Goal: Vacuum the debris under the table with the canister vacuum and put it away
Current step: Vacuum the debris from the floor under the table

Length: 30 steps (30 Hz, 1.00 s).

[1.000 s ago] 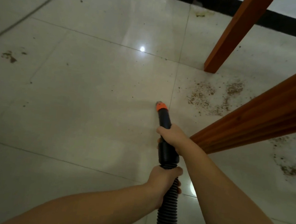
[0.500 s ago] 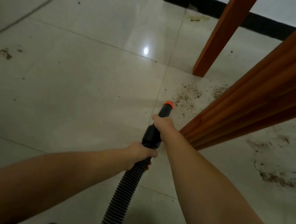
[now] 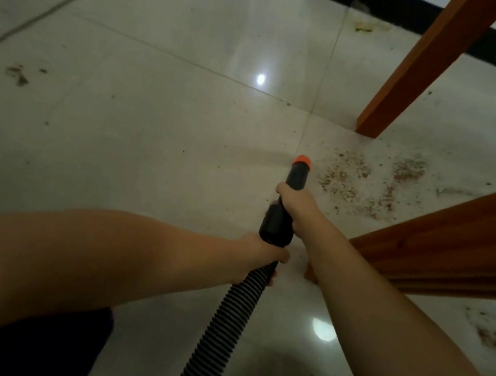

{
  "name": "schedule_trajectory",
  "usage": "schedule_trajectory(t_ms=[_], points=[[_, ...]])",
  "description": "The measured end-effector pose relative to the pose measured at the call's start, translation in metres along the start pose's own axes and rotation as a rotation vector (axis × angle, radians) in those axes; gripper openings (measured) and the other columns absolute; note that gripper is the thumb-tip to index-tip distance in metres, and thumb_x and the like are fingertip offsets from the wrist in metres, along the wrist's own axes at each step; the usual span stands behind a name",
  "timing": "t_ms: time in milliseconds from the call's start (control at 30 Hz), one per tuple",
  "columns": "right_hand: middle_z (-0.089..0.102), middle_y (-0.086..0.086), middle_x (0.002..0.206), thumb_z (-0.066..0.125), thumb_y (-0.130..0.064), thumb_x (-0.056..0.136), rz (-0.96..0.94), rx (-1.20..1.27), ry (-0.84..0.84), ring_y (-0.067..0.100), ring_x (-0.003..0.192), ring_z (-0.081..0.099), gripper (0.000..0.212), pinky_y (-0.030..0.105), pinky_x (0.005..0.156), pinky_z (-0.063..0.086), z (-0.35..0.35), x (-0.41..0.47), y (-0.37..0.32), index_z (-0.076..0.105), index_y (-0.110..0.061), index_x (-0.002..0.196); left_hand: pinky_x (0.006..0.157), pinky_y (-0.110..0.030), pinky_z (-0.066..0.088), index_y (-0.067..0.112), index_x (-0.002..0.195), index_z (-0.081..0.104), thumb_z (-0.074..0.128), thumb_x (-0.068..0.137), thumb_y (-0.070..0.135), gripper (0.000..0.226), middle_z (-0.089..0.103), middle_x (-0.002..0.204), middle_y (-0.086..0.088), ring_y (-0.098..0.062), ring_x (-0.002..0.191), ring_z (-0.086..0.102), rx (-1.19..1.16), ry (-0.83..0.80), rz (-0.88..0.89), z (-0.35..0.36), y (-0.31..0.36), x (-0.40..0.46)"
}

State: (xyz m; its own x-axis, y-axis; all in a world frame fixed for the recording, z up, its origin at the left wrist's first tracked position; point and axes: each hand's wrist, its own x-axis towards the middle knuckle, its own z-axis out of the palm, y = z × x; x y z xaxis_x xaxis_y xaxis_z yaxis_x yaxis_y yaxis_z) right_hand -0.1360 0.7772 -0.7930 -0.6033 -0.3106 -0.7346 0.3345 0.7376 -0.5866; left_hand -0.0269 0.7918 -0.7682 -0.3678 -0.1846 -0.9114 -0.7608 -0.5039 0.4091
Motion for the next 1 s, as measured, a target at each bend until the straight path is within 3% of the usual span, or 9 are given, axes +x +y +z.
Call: schedule_trajectory(t_ms=[133, 367, 467, 567, 733, 867, 1000], points=[[0.061, 0.019, 0.117, 0.06, -0.025, 0.086, 0.029, 0.138, 0.003, 0.036, 0.1, 0.063, 0.048, 0.048, 0.087, 0.055, 0.009, 0.001, -0.028, 0.046, -0.005, 0.128, 0.044, -0.029, 0.048, 0.005, 0.099, 0.054, 0.065, 0.087, 0.012, 0.018, 0.055, 0.071, -0.012, -0.021, 0.053, 0.054, 0.061, -0.007, 0.044, -0.032, 0.023, -0.001], [0.06, 0.02, 0.116, 0.06, -0.026, 0.088, 0.154, 0.365, 0.094, 0.04, 0.104, 0.062, 0.04, 0.053, 0.093, 0.052, -0.007, 0.005, -0.038, 0.045, -0.007, 0.12, 0.057, -0.034, 0.054, 0.006, 0.09, 0.054, 0.065, 0.088, 0.018, 0.016, 0.057, 0.068, -0.01, -0.021, 0.054, 0.058, 0.304, -0.261, -0.007, -0.058, 0.06, -0.006], [0.061, 0.018, 0.112, 0.059, -0.03, 0.086, 0.19, 0.406, 0.18, 0.037, 0.097, 0.063, 0.045, 0.05, 0.088, 0.054, 0.004, 0.0, -0.021, 0.046, -0.007, 0.122, 0.058, -0.033, 0.053, 0.006, 0.086, 0.054, 0.064, 0.089, 0.019, 0.017, 0.058, 0.067, -0.009, -0.02, 0.054, 0.059, 0.418, -0.378, -0.078, -0.072, 0.054, 0.0], [0.058, 0.012, 0.103, 0.056, -0.028, 0.09, 0.239, 0.455, 0.25, 0.028, 0.085, 0.058, 0.035, 0.041, 0.077, 0.052, 0.014, -0.009, -0.007, 0.045, -0.01, 0.118, 0.059, -0.033, 0.053, 0.006, 0.082, 0.055, 0.063, 0.09, 0.019, 0.018, 0.058, 0.065, -0.009, -0.02, 0.055, 0.059, 0.525, -0.422, -0.133, -0.083, 0.048, 0.005], [0.062, 0.017, 0.118, 0.059, -0.026, 0.087, 0.256, 0.589, 0.329, 0.036, 0.104, 0.061, 0.045, 0.051, 0.091, 0.053, 0.018, -0.015, -0.01, 0.046, -0.009, 0.127, 0.061, -0.034, 0.055, 0.005, 0.082, 0.056, 0.064, 0.089, 0.021, 0.02, 0.059, 0.066, -0.01, -0.021, 0.056, 0.06, 0.577, -0.44, -0.137, -0.088, 0.054, 0.009], [0.063, 0.017, 0.116, 0.058, -0.024, 0.089, 0.244, 0.651, 0.36, 0.034, 0.101, 0.062, 0.037, 0.05, 0.092, 0.052, 0.023, -0.017, -0.003, 0.045, -0.01, 0.121, 0.064, -0.036, 0.055, 0.005, 0.082, 0.056, 0.065, 0.089, 0.02, 0.019, 0.059, 0.066, -0.01, -0.022, 0.057, 0.06, 0.587, -0.47, -0.122, -0.093, 0.047, 0.015], [0.06, 0.017, 0.124, 0.057, -0.024, 0.089, 0.268, 0.685, 0.458, 0.036, 0.108, 0.059, 0.05, 0.048, 0.093, 0.051, 0.029, -0.031, 0.013, 0.041, -0.007, 0.133, 0.061, -0.034, 0.055, 0.005, 0.084, 0.056, 0.066, 0.087, 0.02, 0.018, 0.061, 0.064, -0.009, -0.02, 0.055, 0.061, 0.647, -0.52, -0.103, -0.1, 0.037, 0.012]])
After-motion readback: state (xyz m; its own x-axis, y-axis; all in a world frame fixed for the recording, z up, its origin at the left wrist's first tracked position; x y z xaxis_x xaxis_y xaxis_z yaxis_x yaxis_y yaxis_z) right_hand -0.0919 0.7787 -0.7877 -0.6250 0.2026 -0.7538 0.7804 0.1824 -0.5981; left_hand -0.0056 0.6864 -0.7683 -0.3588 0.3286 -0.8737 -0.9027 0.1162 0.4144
